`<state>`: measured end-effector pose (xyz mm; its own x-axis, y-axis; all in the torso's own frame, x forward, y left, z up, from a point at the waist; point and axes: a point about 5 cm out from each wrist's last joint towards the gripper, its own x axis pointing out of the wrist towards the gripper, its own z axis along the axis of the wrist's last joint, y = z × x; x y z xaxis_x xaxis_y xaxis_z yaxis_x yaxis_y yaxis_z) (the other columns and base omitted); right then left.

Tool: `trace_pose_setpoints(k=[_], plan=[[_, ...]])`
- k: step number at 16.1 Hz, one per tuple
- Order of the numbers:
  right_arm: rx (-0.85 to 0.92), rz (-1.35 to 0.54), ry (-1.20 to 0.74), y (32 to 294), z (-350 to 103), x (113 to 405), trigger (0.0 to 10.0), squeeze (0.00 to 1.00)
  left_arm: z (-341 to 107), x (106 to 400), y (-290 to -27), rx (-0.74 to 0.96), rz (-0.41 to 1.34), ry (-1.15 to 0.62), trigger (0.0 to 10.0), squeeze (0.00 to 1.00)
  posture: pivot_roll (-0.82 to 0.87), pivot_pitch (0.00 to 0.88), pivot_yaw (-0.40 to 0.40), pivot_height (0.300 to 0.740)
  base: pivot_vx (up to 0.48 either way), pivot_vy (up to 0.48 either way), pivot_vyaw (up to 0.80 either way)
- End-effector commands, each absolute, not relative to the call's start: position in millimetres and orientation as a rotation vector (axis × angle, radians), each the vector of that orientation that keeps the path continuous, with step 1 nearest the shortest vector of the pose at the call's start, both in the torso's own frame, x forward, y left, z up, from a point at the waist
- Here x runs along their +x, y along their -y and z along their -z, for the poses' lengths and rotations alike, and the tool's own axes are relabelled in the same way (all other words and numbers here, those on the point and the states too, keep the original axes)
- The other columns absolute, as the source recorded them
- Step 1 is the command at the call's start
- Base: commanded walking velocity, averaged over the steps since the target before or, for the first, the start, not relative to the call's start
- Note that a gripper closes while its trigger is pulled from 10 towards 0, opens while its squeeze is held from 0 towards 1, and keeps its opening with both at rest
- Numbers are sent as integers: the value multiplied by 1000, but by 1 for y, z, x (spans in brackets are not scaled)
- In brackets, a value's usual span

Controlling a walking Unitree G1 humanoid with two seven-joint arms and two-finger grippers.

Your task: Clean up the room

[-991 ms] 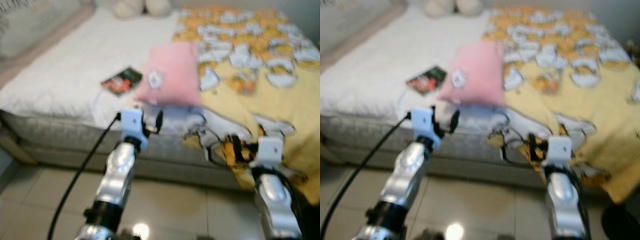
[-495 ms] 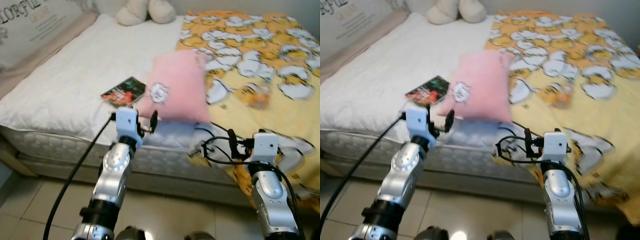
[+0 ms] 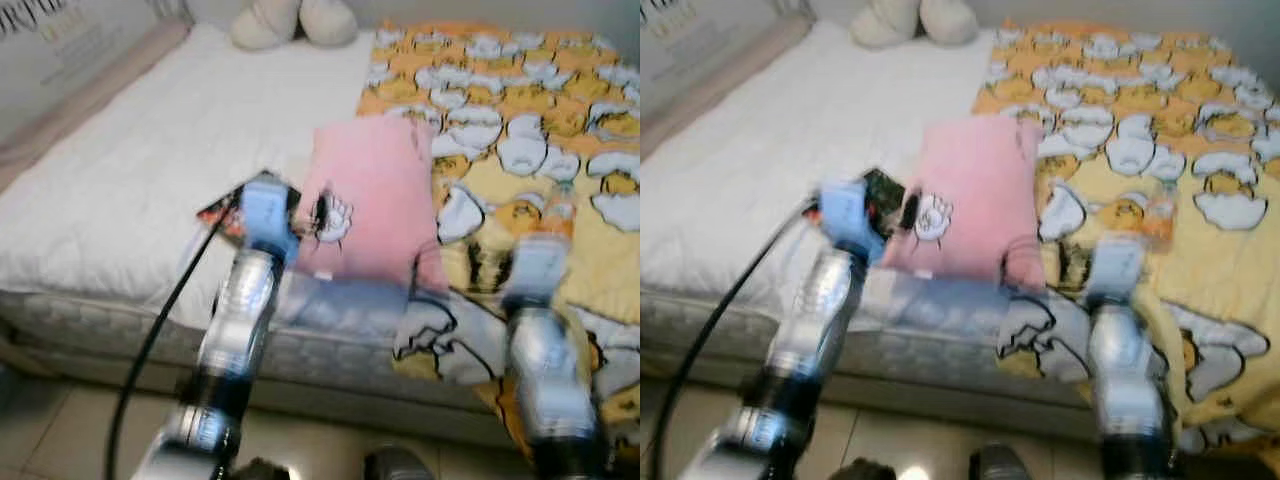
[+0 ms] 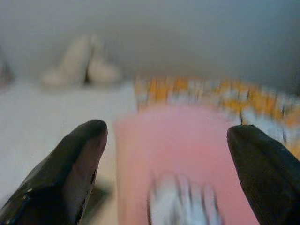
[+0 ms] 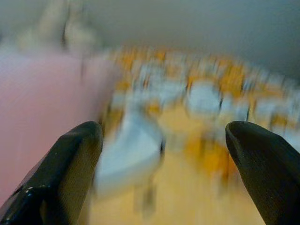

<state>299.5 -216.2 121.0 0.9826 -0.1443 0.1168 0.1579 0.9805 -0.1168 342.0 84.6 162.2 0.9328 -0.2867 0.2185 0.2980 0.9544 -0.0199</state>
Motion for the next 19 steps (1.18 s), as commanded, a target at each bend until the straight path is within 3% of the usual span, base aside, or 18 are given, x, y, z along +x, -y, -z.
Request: trace_pose_setpoints(k=[1,3,6,10,13,16,19], plan=[[-107,156,162,214,-142,311,10000,0,-163,352,-98,-30,258,193,10000,0,-167,0,55,697,480,0,0],[-53,198,164,226,-160,324,10000,0,-176,366,-86,2,304,175,10000,0,-172,0,59,697,480,0,0],[146,173,-48,230,-144,339,10000,0,-176,388,-80,-32,292,-15,10000,0,-186,0,68,697,137,0,0],[301,202,-157,234,-131,346,10000,0,-152,398,-96,-262,250,-266,10000,0,-212,0,84,697,0,0,0],[322,212,-165,240,-137,350,10000,0,-153,401,-102,-343,205,-315,10000,0,-226,0,83,697,0,0,0],[283,248,-115,256,-156,341,10000,0,-162,404,-98,-400,254,-292,10000,0,-226,2,79,697,0,0,0],[314,254,-145,259,-160,333,10000,0,-147,397,-83,-448,313,-378,10000,0,-234,7,68,697,0,0,0]])
